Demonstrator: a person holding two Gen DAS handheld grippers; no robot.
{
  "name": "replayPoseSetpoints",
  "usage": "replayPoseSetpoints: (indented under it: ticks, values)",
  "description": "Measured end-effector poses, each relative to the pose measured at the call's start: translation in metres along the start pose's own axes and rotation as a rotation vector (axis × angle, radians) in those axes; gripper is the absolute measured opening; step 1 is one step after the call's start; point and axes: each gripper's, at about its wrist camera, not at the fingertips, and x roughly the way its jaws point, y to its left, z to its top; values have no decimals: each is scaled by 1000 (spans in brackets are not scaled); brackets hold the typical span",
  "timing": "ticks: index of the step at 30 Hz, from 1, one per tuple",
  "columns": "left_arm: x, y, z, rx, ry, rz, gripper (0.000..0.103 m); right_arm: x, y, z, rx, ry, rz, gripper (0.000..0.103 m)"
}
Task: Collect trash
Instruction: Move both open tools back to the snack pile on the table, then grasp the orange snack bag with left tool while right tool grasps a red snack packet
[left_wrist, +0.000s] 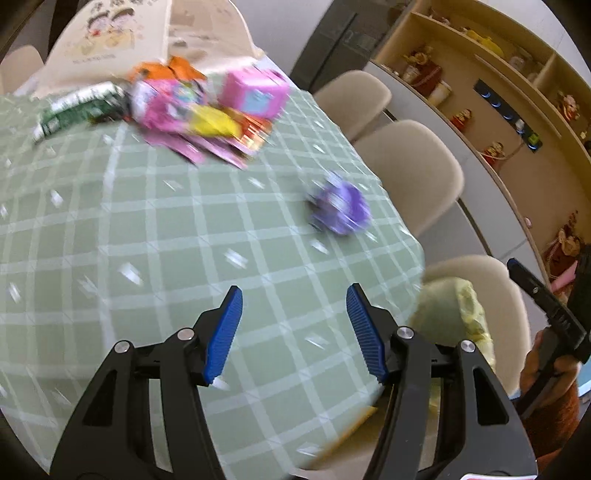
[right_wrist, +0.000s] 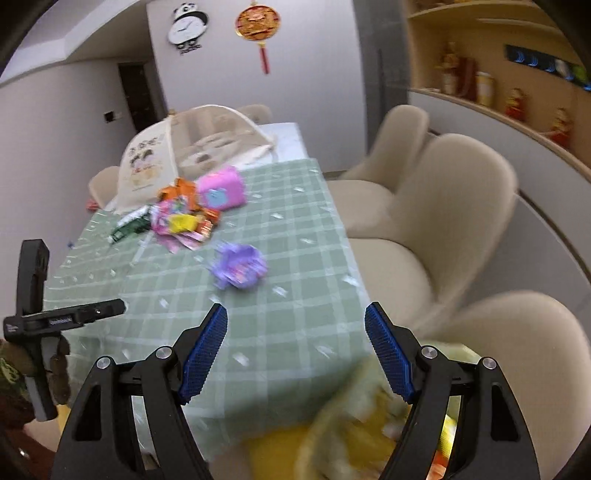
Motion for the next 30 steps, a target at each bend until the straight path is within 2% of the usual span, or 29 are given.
replayPoseSetpoints:
  ticks: [6,9,12,16,19,23,25,28,29,30]
  values:
    - [-6,75,59,38,-78,36,59,72,55,44,-22,12,-49,73]
    - [2,113,102,56,-99,43,60,107,83,65,-17,37,-98,73]
    - [18,143,142,51,-94,37,60,126,106,74,-45,38,-143,73]
    - [50,177,196,44,-92,36,60,144,134,77,-111,36,-252,73]
    - [78,203,248,17,-110,37,60,154,145,74,-163,67,-315,73]
    - [123,227,297,-19,-48,6,63,165,149,67,-170,115,-332,73]
    - [143,231,310,-14,-11,-7,63,172,149,67,-143,140,-322,73]
    - [161,230,308,1,61,-44,62,182,148,67,-110,170,-297,73]
    - [166,226,302,24,92,-44,54,185,147,68,-103,179,-287,73]
    - [166,221,295,50,110,-35,40,188,148,69,-97,187,-271,73]
